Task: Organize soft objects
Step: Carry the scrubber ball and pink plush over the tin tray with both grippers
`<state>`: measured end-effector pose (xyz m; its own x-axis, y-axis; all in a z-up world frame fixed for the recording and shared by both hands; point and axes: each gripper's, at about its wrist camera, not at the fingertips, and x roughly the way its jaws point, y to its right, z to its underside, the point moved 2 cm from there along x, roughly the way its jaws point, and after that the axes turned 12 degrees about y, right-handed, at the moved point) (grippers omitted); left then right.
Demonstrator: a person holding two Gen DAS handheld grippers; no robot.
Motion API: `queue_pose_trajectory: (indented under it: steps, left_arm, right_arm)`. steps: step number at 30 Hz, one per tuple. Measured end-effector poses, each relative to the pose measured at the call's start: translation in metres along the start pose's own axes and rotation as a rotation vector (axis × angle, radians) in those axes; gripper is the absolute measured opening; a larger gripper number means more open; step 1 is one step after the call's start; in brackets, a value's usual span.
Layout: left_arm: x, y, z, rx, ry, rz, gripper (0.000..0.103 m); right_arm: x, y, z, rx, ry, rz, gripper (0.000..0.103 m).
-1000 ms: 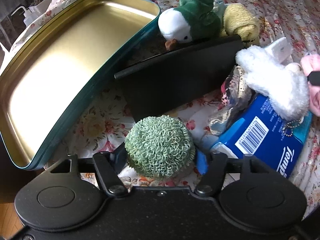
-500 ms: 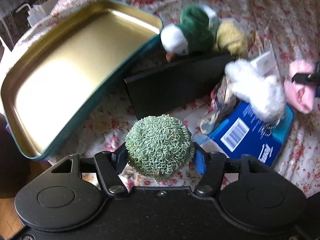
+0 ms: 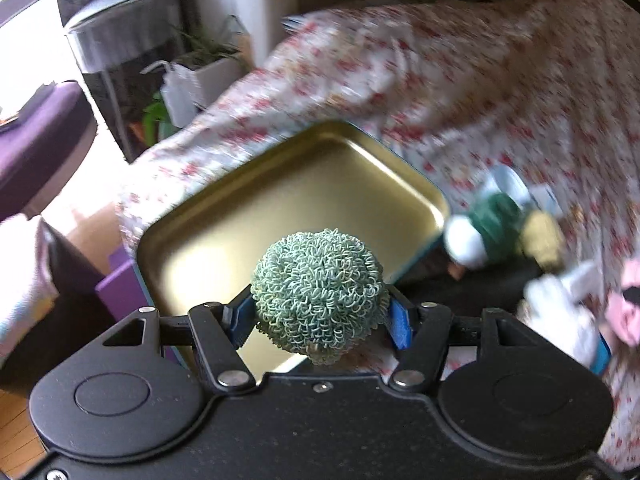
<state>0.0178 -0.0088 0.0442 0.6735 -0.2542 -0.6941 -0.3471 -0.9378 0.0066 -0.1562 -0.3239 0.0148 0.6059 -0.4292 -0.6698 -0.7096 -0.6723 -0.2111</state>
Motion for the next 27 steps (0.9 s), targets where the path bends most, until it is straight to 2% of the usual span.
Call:
queue_pose_trajectory:
  steps: [5,7,12,17,23,27]
  left_arm:
    - [0.011,-0.022,-0.019,-0.004,-0.026,-0.084,0.06]
    - [0.015,-0.03,-0.024,-0.018,-0.036,-0.093,0.06]
    - [0.029,-0.05,-0.023,-0.044,-0.04,-0.145,0.06]
    - [0.043,-0.067,-0.016,-0.095,-0.134,-0.1,0.06]
    - [0.052,-0.07,-0.006,-0.095,-0.205,-0.076,0.061]
    - [0.05,-0.068,-0.005,-0.103,-0.214,-0.053,0.061]
  right_arm:
    - [-0.001,-0.001,0.001,-0.003,0.015,-0.008,0.039]
    - [-0.003,-0.002,0.0,-0.006,0.03,-0.02,0.039]
    - [-0.008,-0.009,0.0,-0.034,0.07,-0.04,0.039]
    - [-0.015,-0.021,0.002,-0.089,0.104,-0.05,0.039]
    - [-0.025,-0.043,0.005,-0.153,0.136,-0.084,0.039]
    - [-0.039,-0.077,0.003,-0.2,0.153,-0.16,0.039]
